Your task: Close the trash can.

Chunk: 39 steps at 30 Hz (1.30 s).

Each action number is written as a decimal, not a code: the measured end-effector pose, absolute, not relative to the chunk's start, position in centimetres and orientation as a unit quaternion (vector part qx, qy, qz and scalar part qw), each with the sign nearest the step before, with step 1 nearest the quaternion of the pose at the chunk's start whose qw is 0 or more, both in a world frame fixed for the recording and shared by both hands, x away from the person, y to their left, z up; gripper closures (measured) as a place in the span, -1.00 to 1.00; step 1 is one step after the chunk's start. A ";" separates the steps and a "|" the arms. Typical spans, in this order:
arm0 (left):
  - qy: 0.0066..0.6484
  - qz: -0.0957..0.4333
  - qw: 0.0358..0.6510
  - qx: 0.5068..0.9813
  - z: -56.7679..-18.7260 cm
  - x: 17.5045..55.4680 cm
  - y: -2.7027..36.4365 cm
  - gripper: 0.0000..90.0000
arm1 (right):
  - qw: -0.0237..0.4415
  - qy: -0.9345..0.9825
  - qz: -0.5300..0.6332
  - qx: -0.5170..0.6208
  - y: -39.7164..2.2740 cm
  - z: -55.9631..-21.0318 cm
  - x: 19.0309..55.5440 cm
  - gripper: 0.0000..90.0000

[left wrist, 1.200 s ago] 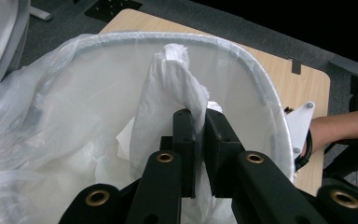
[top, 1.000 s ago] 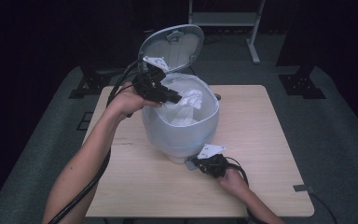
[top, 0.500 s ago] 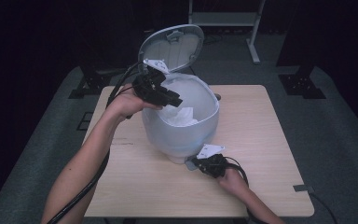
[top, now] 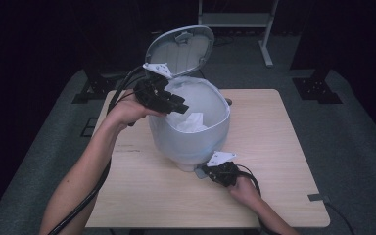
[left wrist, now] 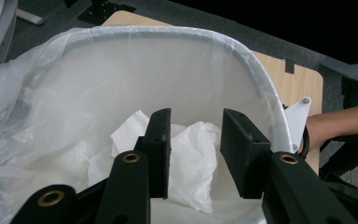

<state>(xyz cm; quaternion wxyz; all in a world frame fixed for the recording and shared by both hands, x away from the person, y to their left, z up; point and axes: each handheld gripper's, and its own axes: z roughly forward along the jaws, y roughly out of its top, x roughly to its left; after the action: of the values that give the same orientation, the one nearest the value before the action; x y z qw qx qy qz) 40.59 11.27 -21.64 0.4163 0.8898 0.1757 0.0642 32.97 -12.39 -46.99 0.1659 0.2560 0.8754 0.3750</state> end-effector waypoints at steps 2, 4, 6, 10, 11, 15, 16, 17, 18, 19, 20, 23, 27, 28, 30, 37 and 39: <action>0.177 0.065 0.421 0.887 -21.5 40.3 11.8 0.37 | 0.169 0.876 0.374 0.254 -12.4 -47.0 32.9 0.96; 0.181 0.064 0.425 0.885 -21.5 40.0 12.3 0.35 | 0.172 0.876 0.373 0.252 -12.3 -47.0 32.9 0.96; 0.183 0.065 0.425 0.884 -21.5 39.9 12.7 0.34 | 0.173 0.876 0.372 0.251 -12.3 -47.0 32.9 0.95; 0.184 0.064 0.428 0.883 -21.5 39.4 13.3 0.33 | 0.173 0.877 0.370 0.252 -12.3 -46.9 32.9 0.92; 0.183 0.064 0.428 0.883 -21.5 39.3 13.4 0.33 | 0.175 0.877 0.369 0.252 -12.3 -46.9 32.9 0.91; 0.183 0.064 0.426 0.884 -21.5 39.0 13.9 0.32 | 0.174 0.877 0.370 0.254 -12.3 -46.9 32.9 0.91; 0.183 0.065 0.427 0.883 -21.6 38.9 14.0 0.32 | 0.174 0.876 0.370 0.255 -12.3 -46.9 32.9 0.91; 0.183 0.066 0.427 0.883 -21.6 38.9 14.1 0.31 | 0.174 0.876 0.370 0.255 -12.3 -46.9 32.9 0.91; 0.183 0.065 0.428 0.883 -21.6 38.8 14.3 0.31 | 0.175 0.876 0.370 0.255 -12.3 -46.9 32.9 0.91; 0.183 0.065 0.428 0.883 -21.6 38.8 14.4 0.30 | 0.174 0.876 0.370 0.256 -12.3 -46.9 32.9 0.90; 0.184 0.066 0.429 0.882 -21.6 38.7 14.5 0.29 | 0.175 0.876 0.370 0.256 -12.4 -46.9 32.9 0.88; 0.184 0.070 0.430 0.881 -21.6 38.4 15.0 0.28 | 0.174 0.874 0.373 0.258 -12.4 -46.9 33.0 0.88; 0.187 0.073 0.429 0.881 -21.7 38.0 15.7 0.27 | 0.178 0.875 0.370 0.256 -12.4 -46.9 32.9 0.87; 0.188 0.075 0.427 0.881 -21.8 38.0 16.0 0.27 | 0.179 0.875 0.369 0.256 -12.4 -46.9 32.9 0.85; 0.191 0.076 0.429 0.880 -21.9 37.8 16.4 0.26 | 0.179 0.875 0.369 0.257 -12.4 -46.9 32.9 0.85; 0.198 0.082 0.435 0.875 -22.2 36.8 17.9 0.23 | 0.159 0.877 0.360 0.276 -12.8 -46.4 33.2 0.60; 0.197 0.083 0.434 0.875 -22.3 36.5 18.4 0.23 | 0.145 0.875 0.363 0.286 -13.2 -46.0 33.2 0.53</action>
<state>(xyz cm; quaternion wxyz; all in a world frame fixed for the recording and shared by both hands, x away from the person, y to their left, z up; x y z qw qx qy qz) 36.49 18.37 -22.30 0.4339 0.8753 0.1971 0.0828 33.15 -13.17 -46.03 0.1451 0.2856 0.8749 0.3631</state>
